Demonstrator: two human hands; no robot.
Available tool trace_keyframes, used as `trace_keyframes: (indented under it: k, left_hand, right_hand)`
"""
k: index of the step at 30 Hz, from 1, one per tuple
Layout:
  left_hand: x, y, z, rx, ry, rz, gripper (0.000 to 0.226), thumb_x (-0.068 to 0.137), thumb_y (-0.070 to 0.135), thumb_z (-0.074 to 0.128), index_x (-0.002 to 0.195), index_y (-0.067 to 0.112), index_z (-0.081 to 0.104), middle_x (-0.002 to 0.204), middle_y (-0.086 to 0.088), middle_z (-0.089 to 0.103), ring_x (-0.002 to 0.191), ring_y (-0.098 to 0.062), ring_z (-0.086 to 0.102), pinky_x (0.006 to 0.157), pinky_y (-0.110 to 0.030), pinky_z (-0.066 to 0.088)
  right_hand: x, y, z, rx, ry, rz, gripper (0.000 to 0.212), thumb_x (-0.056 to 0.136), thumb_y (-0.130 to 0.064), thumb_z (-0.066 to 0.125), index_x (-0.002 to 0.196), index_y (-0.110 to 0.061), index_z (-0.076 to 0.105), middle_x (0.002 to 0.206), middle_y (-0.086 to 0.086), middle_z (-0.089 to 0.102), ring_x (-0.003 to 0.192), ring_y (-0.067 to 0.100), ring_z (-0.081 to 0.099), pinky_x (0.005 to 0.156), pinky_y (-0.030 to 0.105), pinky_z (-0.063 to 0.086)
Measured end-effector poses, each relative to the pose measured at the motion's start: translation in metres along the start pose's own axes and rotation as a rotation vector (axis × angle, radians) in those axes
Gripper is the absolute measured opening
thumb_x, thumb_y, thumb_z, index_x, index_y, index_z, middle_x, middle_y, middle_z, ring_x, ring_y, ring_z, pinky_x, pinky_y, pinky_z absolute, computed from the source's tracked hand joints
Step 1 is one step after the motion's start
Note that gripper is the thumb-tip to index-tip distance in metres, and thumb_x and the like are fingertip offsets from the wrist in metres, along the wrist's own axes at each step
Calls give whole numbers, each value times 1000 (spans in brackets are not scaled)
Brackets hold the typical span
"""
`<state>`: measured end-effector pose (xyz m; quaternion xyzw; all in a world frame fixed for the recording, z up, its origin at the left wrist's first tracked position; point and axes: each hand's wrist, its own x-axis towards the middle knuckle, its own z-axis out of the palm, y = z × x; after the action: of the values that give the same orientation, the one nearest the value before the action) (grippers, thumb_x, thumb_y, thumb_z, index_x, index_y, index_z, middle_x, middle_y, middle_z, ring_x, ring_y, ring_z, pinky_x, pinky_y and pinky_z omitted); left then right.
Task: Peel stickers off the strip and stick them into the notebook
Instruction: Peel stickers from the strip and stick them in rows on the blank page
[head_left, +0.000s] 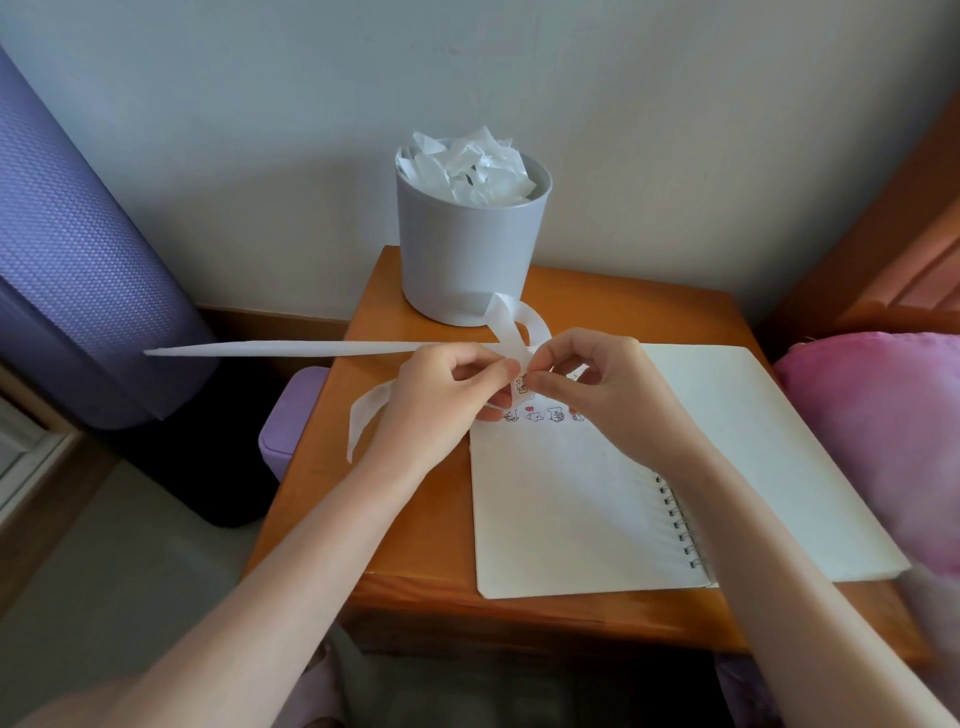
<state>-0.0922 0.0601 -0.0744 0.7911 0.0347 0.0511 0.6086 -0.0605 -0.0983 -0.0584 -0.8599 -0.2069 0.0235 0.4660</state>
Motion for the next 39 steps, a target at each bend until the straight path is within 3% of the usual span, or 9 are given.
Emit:
trace_keyframes:
  k: [6, 10, 15, 21, 26, 35, 39]
  left_hand:
    - [2, -1, 0, -22, -5, -23, 11, 89, 24, 61, 91, 18, 69, 77, 4, 70, 72, -3, 68, 59, -14, 55]
    - [2, -1, 0, -22, 16, -25, 11, 89, 23, 61, 79, 24, 66, 72, 6, 69, 66, 0, 67, 54, -11, 51]
    - [1, -4, 0, 2, 11, -44, 11, 89, 20, 60, 85, 18, 70, 73, 3, 70, 65, -1, 66, 55, -12, 52]
    - [2, -7, 0, 78, 9, -39, 13, 89, 23, 60, 89, 18, 71, 76, 6, 71, 68, -1, 67, 60, -15, 55]
    - [2, -10, 0, 138, 1, -35, 16, 90, 27, 59, 94, 18, 72, 83, 6, 72, 74, -6, 69, 69, -23, 58]
    - [2, -9, -1, 157, 5, -38, 16, 89, 28, 59, 96, 19, 71, 83, 7, 71, 72, -5, 68, 65, -16, 56]
    - [1, -9, -1, 153, 5, -40, 17, 89, 28, 59, 96, 18, 71, 83, 6, 71, 72, -6, 68, 67, -18, 56]
  right_hand:
    - [1, -2, -5, -48, -16, -40, 10, 83, -19, 70, 77, -26, 65, 94, -8, 59, 74, 1, 52, 65, 17, 44]
    - [-1, -5, -15, 36, -12, 10, 4, 84, -17, 69, 81, -15, 66, 75, -14, 60, 59, -3, 50, 55, 11, 40]
    - [2, 9, -40, 18, -42, 224, 6, 79, -17, 75, 79, -12, 70, 58, -8, 63, 43, -1, 46, 48, 14, 36]
    - [1, 19, -51, -117, -98, 384, 4, 78, -17, 75, 80, -14, 73, 69, 0, 70, 49, 1, 50, 47, 11, 34]
    - [2, 23, -51, -153, -105, 399, 4, 74, -21, 77, 73, -18, 74, 73, 3, 74, 65, 22, 50, 65, 34, 39]
    - [1, 20, -48, -208, -97, 377, 8, 76, -21, 78, 70, -19, 73, 66, 5, 70, 61, 24, 43, 60, 34, 35]
    - [2, 20, -47, -226, -93, 379, 8, 76, -20, 78, 71, -16, 73, 74, 13, 71, 60, 24, 44, 57, 33, 34]
